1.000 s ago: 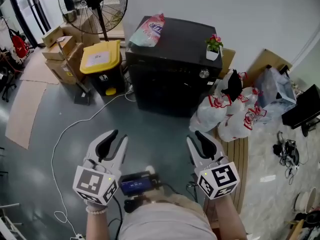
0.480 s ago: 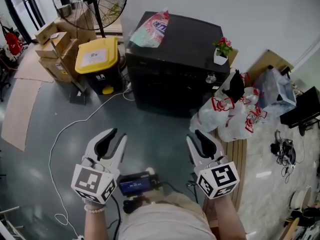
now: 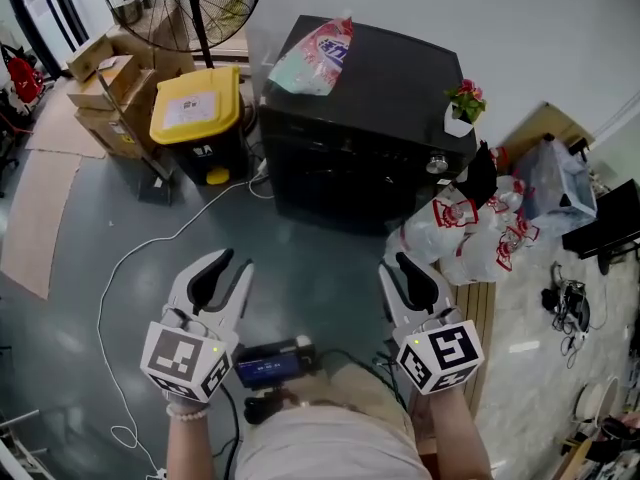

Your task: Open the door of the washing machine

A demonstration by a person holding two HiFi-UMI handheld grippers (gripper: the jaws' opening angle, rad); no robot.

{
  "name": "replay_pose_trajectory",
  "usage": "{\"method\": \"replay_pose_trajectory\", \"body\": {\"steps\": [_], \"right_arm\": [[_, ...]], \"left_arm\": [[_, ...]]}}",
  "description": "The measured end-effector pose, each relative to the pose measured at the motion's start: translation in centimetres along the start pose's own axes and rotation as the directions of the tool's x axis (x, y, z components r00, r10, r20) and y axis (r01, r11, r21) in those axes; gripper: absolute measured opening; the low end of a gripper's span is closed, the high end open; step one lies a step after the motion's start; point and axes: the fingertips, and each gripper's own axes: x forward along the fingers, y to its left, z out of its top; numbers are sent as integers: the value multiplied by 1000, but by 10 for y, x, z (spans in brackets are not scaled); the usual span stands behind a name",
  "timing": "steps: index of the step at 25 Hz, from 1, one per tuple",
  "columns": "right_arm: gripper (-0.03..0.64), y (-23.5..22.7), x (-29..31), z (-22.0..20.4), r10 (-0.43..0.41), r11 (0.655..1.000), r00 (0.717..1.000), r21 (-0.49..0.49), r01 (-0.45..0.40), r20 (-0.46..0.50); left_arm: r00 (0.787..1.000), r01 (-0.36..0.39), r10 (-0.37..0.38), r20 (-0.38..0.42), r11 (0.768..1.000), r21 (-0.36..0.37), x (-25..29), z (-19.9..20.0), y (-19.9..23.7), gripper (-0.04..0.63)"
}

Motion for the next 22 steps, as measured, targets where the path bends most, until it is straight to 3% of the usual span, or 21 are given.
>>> {"method": "replay_pose_trajectory", "body": {"steps": [22], "right_arm": [[103, -15, 56, -14, 76, 997, 996, 1, -76, -46]], "left_arm": [[1000, -9, 10, -26, 1000, 10, 42, -24, 32, 147]]}}
